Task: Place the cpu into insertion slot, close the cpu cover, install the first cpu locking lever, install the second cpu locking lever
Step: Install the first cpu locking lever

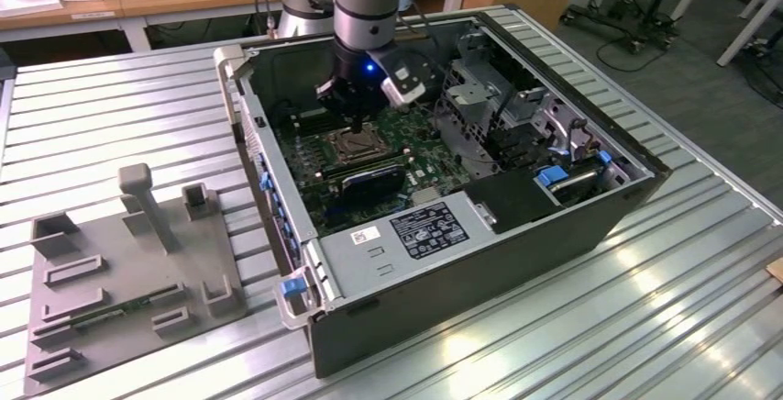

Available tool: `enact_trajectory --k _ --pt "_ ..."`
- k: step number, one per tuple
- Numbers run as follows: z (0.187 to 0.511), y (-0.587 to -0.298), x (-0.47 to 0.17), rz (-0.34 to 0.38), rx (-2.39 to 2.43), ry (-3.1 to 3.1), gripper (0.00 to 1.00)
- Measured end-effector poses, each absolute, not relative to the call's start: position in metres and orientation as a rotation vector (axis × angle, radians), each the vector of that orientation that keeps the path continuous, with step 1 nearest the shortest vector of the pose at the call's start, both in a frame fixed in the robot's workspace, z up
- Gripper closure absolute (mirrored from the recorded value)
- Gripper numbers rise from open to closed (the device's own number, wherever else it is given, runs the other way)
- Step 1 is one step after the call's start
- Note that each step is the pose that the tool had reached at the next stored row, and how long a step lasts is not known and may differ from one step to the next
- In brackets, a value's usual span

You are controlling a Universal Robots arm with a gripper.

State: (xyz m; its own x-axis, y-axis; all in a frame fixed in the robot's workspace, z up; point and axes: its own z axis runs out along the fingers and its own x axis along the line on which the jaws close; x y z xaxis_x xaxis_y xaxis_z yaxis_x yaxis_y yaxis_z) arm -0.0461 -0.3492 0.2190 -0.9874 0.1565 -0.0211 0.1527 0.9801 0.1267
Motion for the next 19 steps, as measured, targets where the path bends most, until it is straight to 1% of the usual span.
enact_trajectory --k 19 --pt "0.2237 -0.3512 -0.0442 0.178 0.241 3.095 0.89"
